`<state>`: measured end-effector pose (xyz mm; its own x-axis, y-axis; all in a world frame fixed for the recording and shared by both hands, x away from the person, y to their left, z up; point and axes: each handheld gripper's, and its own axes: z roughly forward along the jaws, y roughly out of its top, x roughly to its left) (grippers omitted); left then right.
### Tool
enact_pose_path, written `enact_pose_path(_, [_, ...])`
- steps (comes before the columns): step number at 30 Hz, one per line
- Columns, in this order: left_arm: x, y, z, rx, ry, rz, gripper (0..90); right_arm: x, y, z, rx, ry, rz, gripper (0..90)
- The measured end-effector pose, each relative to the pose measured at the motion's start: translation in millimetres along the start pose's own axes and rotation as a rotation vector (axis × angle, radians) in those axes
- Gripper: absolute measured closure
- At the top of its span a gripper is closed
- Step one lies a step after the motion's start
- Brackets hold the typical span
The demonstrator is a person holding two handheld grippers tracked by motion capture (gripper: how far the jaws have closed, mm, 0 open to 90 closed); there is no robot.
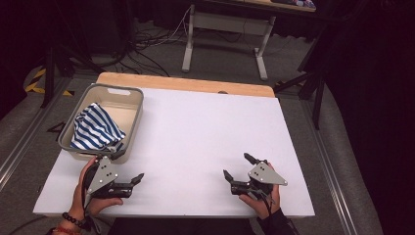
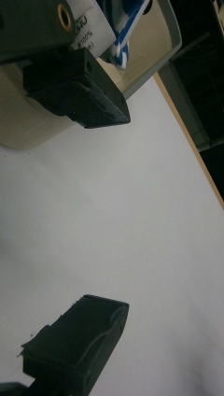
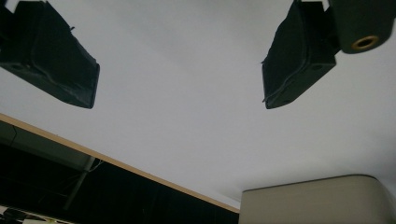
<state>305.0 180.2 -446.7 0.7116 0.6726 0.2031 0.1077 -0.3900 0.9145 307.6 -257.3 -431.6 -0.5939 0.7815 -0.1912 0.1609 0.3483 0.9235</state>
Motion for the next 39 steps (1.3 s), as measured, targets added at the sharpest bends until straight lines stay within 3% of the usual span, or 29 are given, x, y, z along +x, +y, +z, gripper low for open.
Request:
enact_pose_path(16, [3.1, 2.2, -2.1, -0.008, 0.009, -0.011, 11.9, 1.6, -1.6, 5.1, 0.009, 0.009, -0.015, 11.6])
enact_pose_path(19, [4.6, 1.5, -9.4, -0.008, 0.033, -0.002, 12.9, 2.2, 0.8, 7.1, 0.003, 0.008, -0.026, 12.1])
enact_pose_path(28, [18.4, 5.4, -30.1, -0.043, 0.108, -0.036, 13.5, 1.9, 3.5, 6.7, -0.013, 0.009, -0.019, 12.1])
enact_pose_path(33, [29.8, 7.2, -42.2, -0.076, 0.157, -0.069, 13.5, 0.5, 3.6, 8.7, -0.01, 0.011, -0.024, 12.1])
enact_pose_path(39, [44.4, 11.1, -52.4, -0.08, 0.212, -0.085, 12.4, 0.0, 2.7, 10.3, 0.0, 0.007, -0.034, 12.1])
